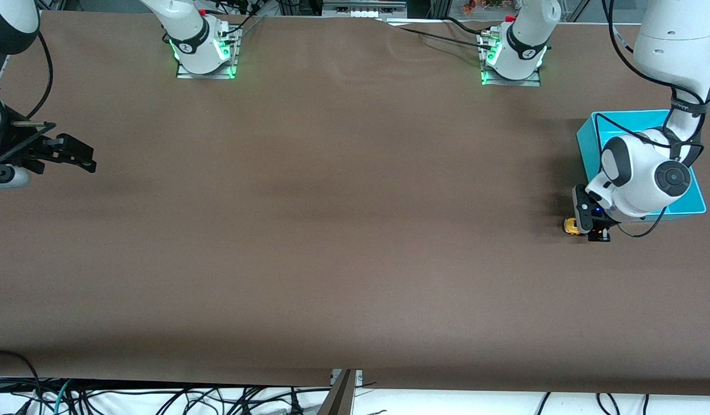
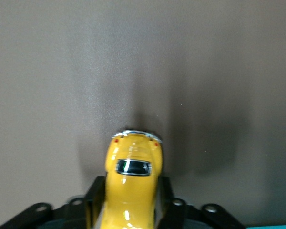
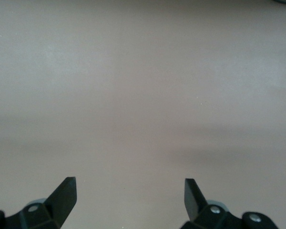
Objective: Wind and store yellow beetle car
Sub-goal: 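Close the left gripper on the yellow car and lift it, then carry the car with the left gripper and lower it into the bin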
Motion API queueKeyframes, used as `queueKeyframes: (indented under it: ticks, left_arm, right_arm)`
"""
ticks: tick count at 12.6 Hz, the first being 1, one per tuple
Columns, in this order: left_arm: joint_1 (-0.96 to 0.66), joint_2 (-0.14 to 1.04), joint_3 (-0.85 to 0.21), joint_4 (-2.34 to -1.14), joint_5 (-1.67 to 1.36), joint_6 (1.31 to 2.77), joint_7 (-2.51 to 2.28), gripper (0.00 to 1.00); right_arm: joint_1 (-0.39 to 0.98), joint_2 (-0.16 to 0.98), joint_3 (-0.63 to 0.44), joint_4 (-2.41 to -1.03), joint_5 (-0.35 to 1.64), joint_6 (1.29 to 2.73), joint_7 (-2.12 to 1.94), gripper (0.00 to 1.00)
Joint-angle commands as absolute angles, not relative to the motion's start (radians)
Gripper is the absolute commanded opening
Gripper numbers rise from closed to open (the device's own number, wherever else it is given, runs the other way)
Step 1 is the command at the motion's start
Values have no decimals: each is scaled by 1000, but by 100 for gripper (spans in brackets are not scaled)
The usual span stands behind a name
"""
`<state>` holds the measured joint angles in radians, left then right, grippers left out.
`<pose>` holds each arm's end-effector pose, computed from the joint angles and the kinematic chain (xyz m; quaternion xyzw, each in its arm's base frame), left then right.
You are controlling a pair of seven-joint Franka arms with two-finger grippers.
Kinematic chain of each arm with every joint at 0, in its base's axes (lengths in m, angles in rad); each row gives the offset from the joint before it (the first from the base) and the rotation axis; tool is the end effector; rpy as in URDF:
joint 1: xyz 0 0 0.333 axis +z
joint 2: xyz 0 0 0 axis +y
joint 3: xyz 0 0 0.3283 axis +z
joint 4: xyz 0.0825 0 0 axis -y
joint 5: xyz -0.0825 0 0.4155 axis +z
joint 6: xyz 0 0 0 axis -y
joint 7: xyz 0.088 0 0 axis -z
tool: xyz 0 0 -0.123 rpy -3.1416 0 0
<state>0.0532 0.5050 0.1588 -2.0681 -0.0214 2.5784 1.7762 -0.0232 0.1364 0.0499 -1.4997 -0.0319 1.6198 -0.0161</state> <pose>0.5999 0.1309 0.1560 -0.7084 0.7051 0.0240 0.0227 0.6322 0.0111 0.5780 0.9996 0.0221 -0.0080 0.0126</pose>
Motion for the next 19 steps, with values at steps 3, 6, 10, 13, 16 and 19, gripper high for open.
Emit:
queueKeyframes:
  ticks: [3, 6, 10, 13, 16, 19]
  left_arm:
    - [49, 404, 150, -2033, -119, 2487, 1772, 0]
    - [43, 356, 146, -1918, -255, 2328, 1761, 0]
    - [60, 247, 152, -1890, -236, 2130, 1746, 0]
    - [106, 138, 169, -1957, -80, 2025, 1720, 0]
    - [165, 106, 195, -2040, -20, 2016, 1730, 0]
    - [225, 40, 193, -2187, 60, 2112, 1730, 0]
  right_arm:
    - [-18, 115, 14, -1526, -34, 1588, -5, 100]
    - [-20, 129, 14, -1509, -32, 1580, -5, 100]
    - [-20, 138, 15, -1505, -29, 1580, -3, 100]
    - [-20, 138, 15, -1502, -28, 1580, -2, 100]
    - [-18, 140, 18, -1502, -29, 1580, 15, 100]
    - [-18, 138, 20, -1502, -29, 1580, 18, 100]
